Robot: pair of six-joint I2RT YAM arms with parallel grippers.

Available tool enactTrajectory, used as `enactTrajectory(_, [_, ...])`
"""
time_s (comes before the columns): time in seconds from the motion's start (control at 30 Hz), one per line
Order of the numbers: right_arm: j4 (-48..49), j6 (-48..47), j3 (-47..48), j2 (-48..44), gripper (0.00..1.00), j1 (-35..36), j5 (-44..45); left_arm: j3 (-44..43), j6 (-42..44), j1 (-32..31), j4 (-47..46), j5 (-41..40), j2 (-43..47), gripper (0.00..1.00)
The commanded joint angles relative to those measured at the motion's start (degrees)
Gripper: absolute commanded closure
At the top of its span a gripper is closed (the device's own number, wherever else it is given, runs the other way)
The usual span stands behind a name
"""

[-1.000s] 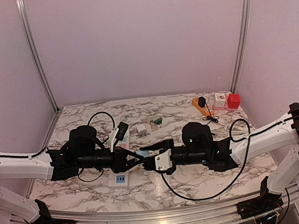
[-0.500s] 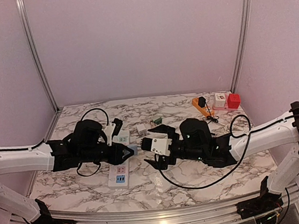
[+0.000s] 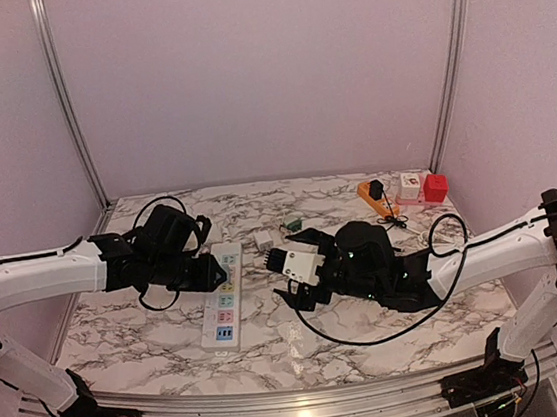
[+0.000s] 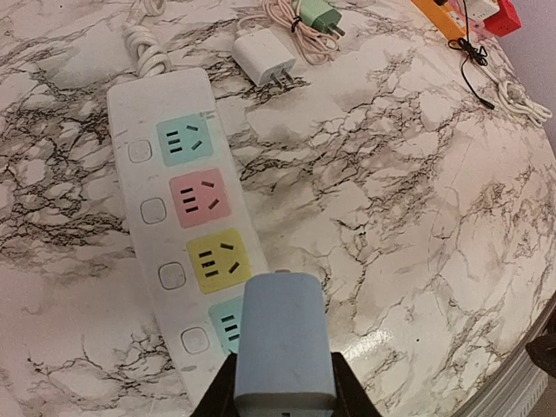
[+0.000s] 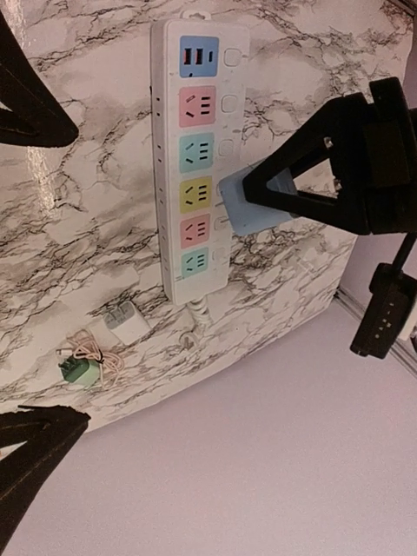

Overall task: Insert the plug
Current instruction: Insert the plug into the socket slot.

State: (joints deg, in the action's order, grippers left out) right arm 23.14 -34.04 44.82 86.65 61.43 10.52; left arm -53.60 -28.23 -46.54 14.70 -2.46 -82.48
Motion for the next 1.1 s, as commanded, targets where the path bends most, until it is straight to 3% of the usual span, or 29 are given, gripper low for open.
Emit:
enactTrajectory(0.0, [1.50,1.24,-0.27,-1.08,0.01,-0.43,1.43,-5.17,-3.97,1.41,7.20,-1.23,0.06,1.00])
enactTrajectory(0.27, [2.32,1.71,-0.78,-0.84,0.02,-0.48,0.95,-5.82,-6.23,2.64,10.71,-0.36,-3.66,1.00])
enactTrajectory(0.4, [2.43,1.83,-0.96,-0.56,0.02,-0.44,0.96,-7.67,-8.80,3.14,13.37,-4.24,-5.19,1.00])
enactTrajectory(0.5, [2.53,1.93,-1.08,-0.43,0.01,-0.44,0.97,-8.33,-8.84,3.17,14.46,-8.48,-4.19,1.00])
enactTrajectory(0.77, [2.90,2.19,-0.99,0.33,0.02,-0.49,0.97,-9.17,-8.53,3.37,14.42,-6.61,-2.11,1.00])
enactTrajectory(1.07, [2.73,2.35,-0.51,0.86,0.02,-0.49,1.12,-14.53,-9.10,3.74,16.78,-9.67,-1.11,1.00])
